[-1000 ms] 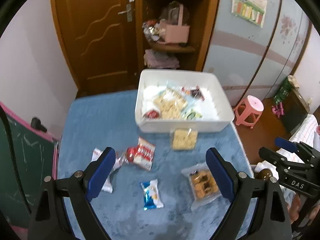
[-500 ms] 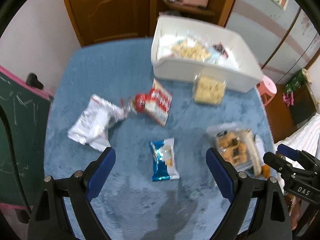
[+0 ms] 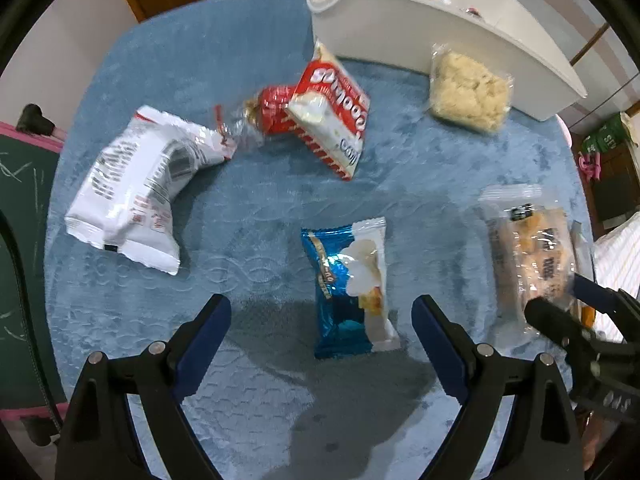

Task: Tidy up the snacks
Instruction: 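Move both tools back over the remaining snacks on the table, then grasp the blue wrapped cake with the left gripper while the right gripper grasps the round-cookie pack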

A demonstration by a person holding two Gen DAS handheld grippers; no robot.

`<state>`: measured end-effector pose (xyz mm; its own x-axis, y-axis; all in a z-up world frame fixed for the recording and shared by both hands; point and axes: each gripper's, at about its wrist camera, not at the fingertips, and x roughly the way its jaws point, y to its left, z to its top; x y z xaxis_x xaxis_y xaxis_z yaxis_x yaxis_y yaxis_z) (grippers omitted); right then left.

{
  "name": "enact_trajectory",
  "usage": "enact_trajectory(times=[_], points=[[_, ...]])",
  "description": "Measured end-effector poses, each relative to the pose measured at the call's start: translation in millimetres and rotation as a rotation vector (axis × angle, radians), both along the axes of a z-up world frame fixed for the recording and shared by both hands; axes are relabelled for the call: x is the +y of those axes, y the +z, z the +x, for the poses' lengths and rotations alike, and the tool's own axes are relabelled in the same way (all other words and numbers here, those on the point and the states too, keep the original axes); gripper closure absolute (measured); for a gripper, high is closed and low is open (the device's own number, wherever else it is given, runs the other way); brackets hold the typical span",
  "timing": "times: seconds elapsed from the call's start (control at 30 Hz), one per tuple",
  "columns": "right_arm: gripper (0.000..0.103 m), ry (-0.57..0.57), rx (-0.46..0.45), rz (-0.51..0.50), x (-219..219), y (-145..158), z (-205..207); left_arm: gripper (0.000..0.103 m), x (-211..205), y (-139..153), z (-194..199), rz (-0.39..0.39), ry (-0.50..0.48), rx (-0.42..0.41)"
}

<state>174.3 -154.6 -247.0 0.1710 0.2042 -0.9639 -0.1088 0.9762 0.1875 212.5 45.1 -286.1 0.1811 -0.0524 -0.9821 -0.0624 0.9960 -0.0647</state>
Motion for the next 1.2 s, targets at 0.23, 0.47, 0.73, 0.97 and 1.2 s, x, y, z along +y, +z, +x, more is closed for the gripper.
enact_trajectory(times=[0.23, 0.47, 0.73, 0.97, 1.2], points=[[0.004, 0.047, -0.072, -0.087, 25, -7, 0, 0.012, 1, -18, 8, -0.014, 0.003, 0.028], [0.017, 0.055, -0.084, -0.141, 35, -24, 11, 0.024, 0, -36, 6, -0.027, -0.011, 0.064], [0.025, 0.030, -0.092, -0.074, 22, -15, 4, 0.073, -12, -26, 2, 0.006, -0.034, 0.028], [0.025, -0.003, -0.138, 0.022, 12, 22, -8, 0.079, -13, 4, -5, -0.054, -0.032, -0.010], [0.025, -0.016, -0.239, 0.090, -3, 79, -25, 0.079, -31, 72, -8, -0.086, -0.089, -0.123]])
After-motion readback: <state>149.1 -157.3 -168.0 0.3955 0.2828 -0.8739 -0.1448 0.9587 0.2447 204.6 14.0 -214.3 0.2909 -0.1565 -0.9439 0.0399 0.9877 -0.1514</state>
